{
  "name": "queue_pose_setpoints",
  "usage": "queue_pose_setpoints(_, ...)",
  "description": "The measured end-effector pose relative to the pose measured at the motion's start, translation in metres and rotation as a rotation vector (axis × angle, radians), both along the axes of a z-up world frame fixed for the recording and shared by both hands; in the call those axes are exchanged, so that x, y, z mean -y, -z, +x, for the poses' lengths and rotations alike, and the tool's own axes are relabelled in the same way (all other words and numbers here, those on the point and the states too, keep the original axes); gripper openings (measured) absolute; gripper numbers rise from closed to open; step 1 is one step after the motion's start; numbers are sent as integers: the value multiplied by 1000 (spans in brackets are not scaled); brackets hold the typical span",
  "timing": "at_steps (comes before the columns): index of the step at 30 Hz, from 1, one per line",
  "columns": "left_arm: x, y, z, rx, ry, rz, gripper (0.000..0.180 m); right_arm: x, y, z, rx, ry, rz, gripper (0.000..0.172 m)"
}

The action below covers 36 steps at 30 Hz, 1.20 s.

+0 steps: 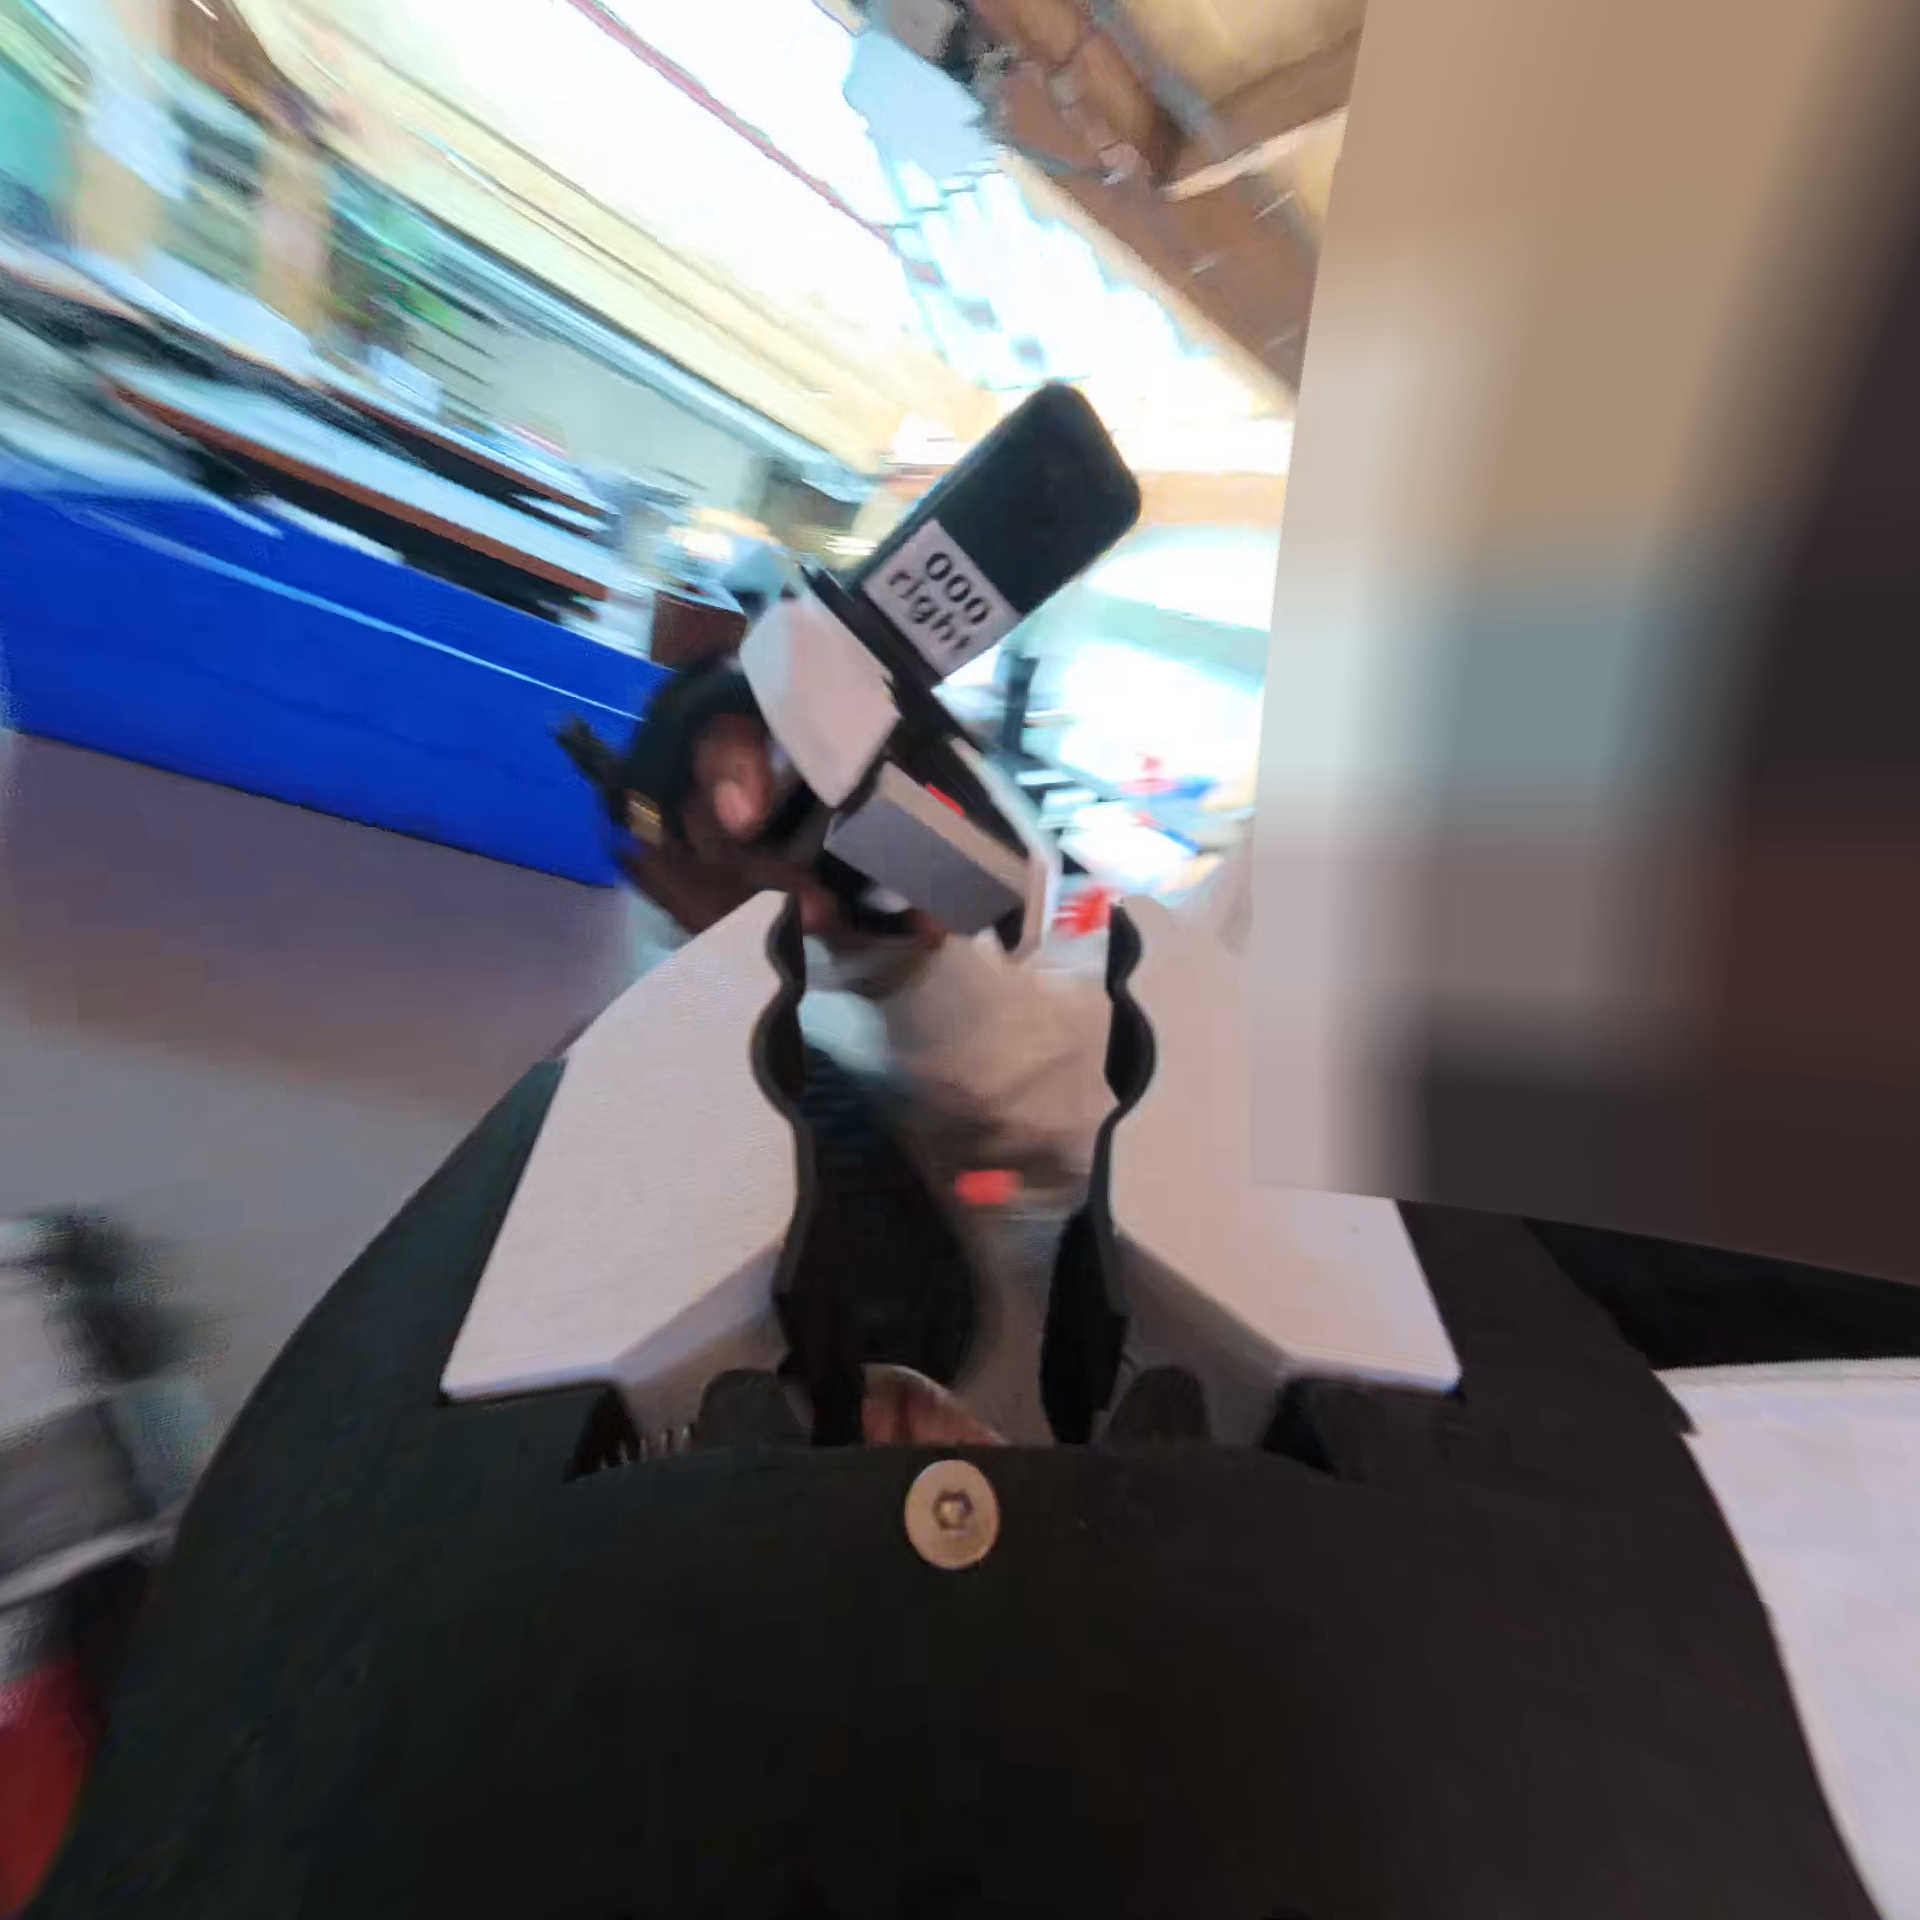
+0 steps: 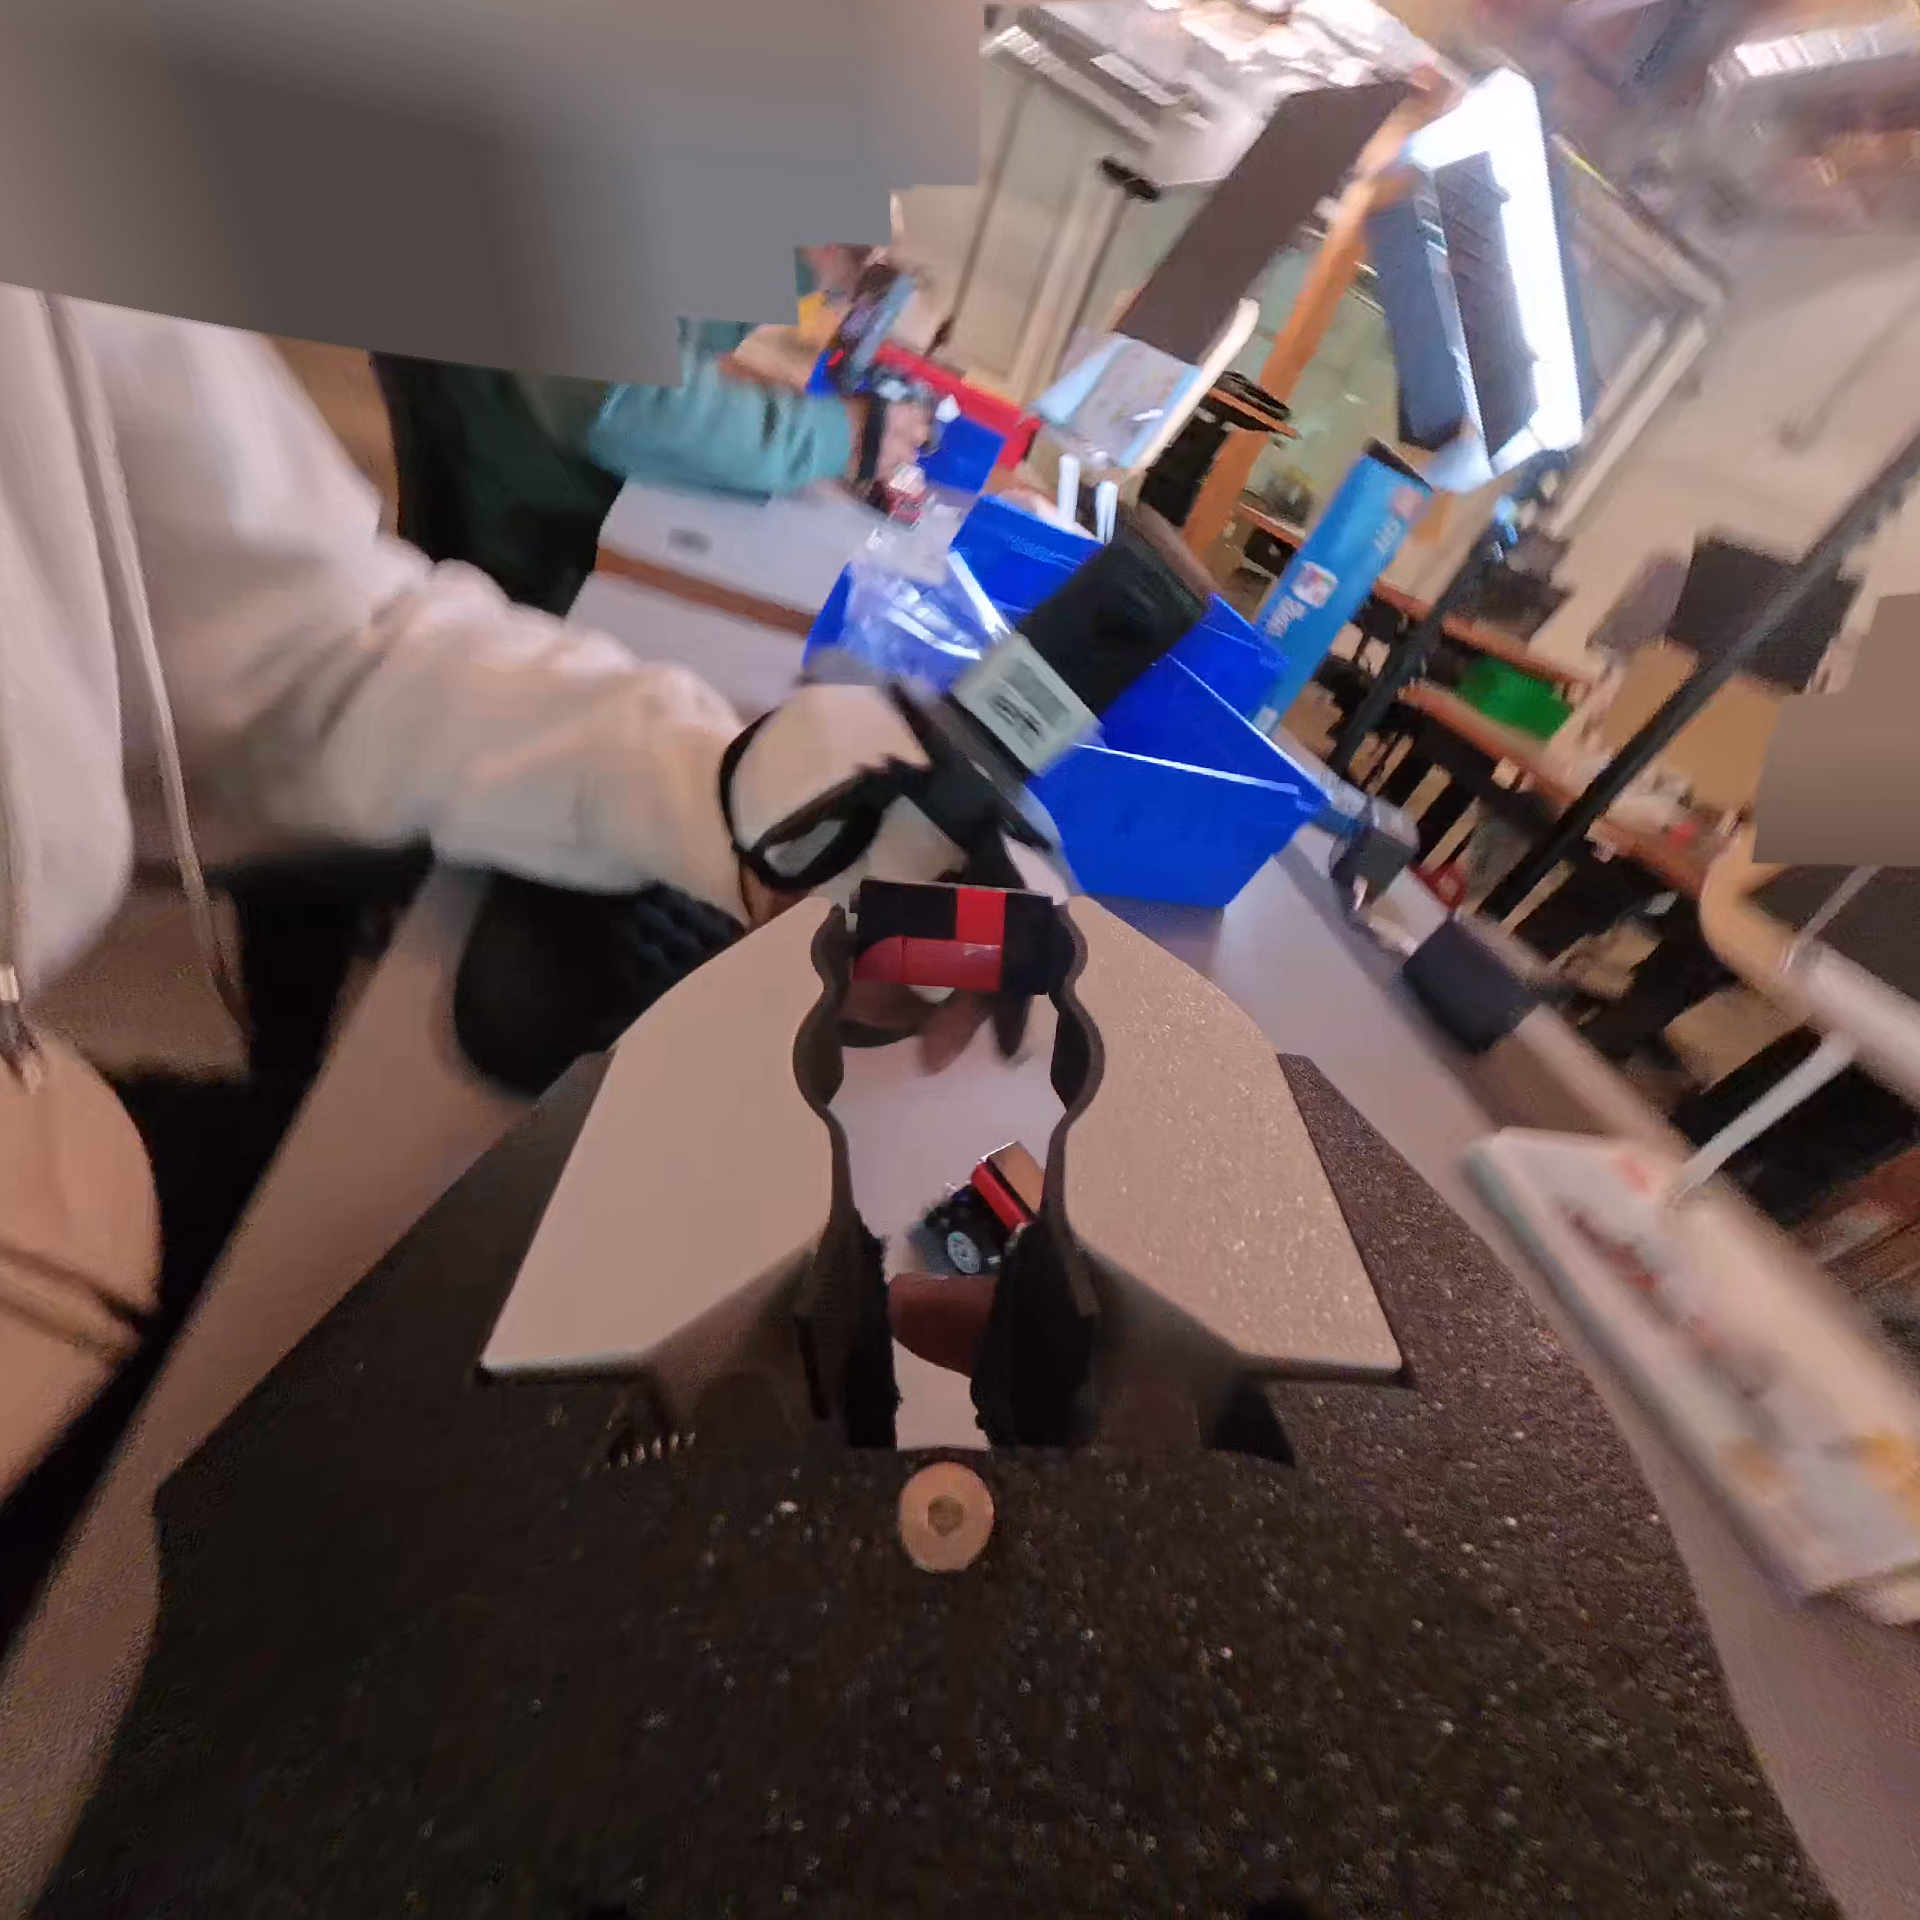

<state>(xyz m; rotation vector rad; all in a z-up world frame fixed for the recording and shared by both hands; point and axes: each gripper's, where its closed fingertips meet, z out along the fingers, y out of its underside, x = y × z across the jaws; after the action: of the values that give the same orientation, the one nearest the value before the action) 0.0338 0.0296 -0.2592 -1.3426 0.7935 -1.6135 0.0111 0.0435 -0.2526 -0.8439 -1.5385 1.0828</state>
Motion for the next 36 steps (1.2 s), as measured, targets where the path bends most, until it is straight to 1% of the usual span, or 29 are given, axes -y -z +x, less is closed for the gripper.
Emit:
queue_pose_setpoints(1,-13,1,-7,-76,-158,150,60,-14,-5,1,-15,36,-151,37)
queue_pose_setpoints(2,-27,1,-18,-162,-348,331,60,-27,-7,1,-23,57,-333,37)
queue_pose_setpoints(3,-38,-4,-31,-243,-553,534,60,-36,-9,0,-29,50,-525,37)
queue_pose_setpoints(4,-43,-13,-41,-311,-742,746,59,-41,-9,-2,-41,17,-693,36)
queue_pose_setpoints(5,-43,-20,-47,-381,-890,951,57,-42,-7,-5,-43,-20,-822,36)
queue_pose_setpoints(6,-40,-23,-46,-466,-980,1123,54,-42,-2,-10,-31,-42,-918,37)
queue_pose_setpoints(7,-39,-19,-39,-556,-1009,1245,54,-40,4,-16,-14,-66,-989,37)
queue_pose_setpoints(8,-38,-11,-31,-635,-987,1317,53,-35,8,-20,6,-106,-1046,37)
queue_pose_setpoints(10,-44,7,-21,-745,-945,1351,48,-26,12,-27,40,-162,-1120,37)
queue_pose_setpoints(12,-49,12,-24,-795,-962,1363,42,-22,19,-32,80,-150,-1104,37)
queue_pose_setpoints(16,-52,10,-29,-798,-970,1305,25,-17,21,-34,111,-144,-1073,37)
queue_pose_setpoints(19,-52,9,-29,-771,-960,1255,22,-16,20,-33,112,-140,-1041,37)
queue_pose_setpoints(20,-50,6,-28,-739,-962,1245,20,-14,17,-32,104,-154,-1012,37)
queue_pose_setpoints(21,-48,0,-30,-690,-989,1232,18,-12,10,-30,83,-174,-982,42)
queue_pose_setpoints(22,-47,-6,-33,-649,-1014,1211,18,-13,4,-27,57,-168,-949,50)
queue_pose_setpoints(23,-46,-12,-38,-611,-1032,1181,18,-16,0,-25,30,-136,-890,50)
queue_pose_setpoints(25,-45,-22,-45,-534,-1068,1135,18,-21,-10,-19,-47,-52,-713,34)
queue_pose_setpoints(26,-45,-24,-48,-529,-1082,1132,17,-19,-16,-18,-86,-21,-626,26)
queue_pose_setpoints(28,-45,-24,-48,-550,-1103,1170,17,-12,-20,-19,-107,27,-475,21)
queue_pose_setpoints(30,-43,-21,-42,-575,-1085,1203,17,-7,-20,-21,-110,76,-343,18)
queue_pose_setpoints(33,-40,-19,-36,-587,-1063,1242,18,-3,-10,-24,-38,97,-255,17)
queue_pose_setpoints(36,-38,-18,-33,-576,-1033,1234,17,-1,-12,-20,-47,53,-246,11)
